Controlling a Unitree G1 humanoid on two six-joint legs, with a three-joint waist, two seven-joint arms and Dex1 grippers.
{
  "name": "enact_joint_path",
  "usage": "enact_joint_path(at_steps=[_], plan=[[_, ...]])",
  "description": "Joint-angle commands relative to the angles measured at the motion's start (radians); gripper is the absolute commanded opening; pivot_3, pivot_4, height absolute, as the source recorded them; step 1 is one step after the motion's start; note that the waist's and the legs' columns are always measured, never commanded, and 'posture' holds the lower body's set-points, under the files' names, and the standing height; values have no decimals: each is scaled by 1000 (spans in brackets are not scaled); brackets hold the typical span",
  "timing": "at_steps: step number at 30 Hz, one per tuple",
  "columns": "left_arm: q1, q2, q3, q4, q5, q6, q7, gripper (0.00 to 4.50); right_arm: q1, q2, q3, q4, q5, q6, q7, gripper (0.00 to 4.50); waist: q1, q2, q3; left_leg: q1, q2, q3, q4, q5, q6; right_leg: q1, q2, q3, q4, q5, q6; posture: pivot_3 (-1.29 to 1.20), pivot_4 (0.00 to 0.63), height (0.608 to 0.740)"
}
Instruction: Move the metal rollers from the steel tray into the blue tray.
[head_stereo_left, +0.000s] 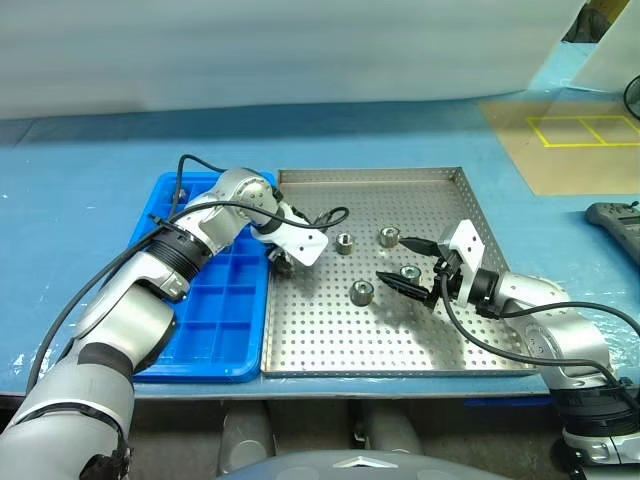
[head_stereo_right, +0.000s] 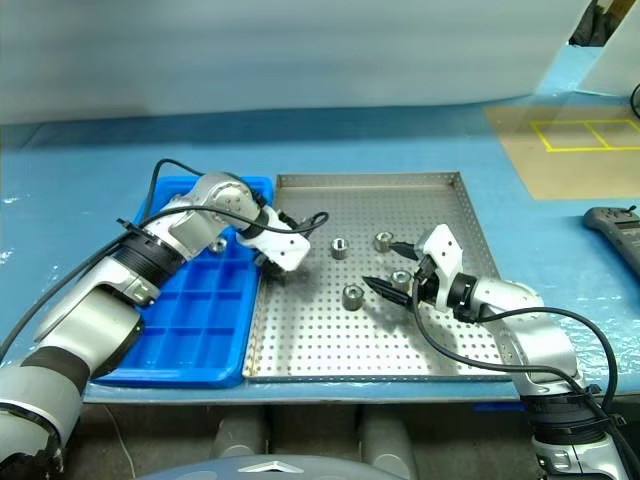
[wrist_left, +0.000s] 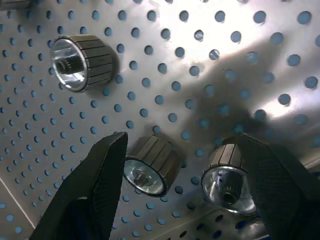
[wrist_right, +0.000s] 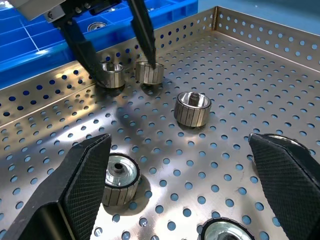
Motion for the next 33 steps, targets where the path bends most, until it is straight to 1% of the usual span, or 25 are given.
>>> enact_joint_path(at_steps=[1,7,13,23,33], plan=[[-47,-2,43,29,6,18,45,3645,-2,2,-9,-17,5,-18,2,4500,-1,0,0,0,0,0,0,0,0,0,0,0,0,0,0,-116,150,740],[-59,2,36,76,19,23,47,3645,-4,3,-8,-15,2,-20,3,4500,-1,0,0,0,0,0,0,0,0,0,0,0,0,0,0,-116,150,740],[-45,3,36,74,12,13,39,3645,-3,4,-8,-14,-1,-21,4,4500,-1,0,0,0,0,0,0,0,0,0,0,0,0,0,0,-113,150,740],[-65,-96,106,61,-60,46,122,3645,-7,8,-3,-8,-8,-24,4,4500,2,-1,0,-1,0,0,0,0,0,0,0,0,0,0,0,-113,150,740],[-42,-104,126,30,-101,89,99,3645,-23,6,1,4,-8,-21,10,4500,1,-1,1,0,0,0,0,0,0,0,0,0,0,0,0,-104,150,740]])
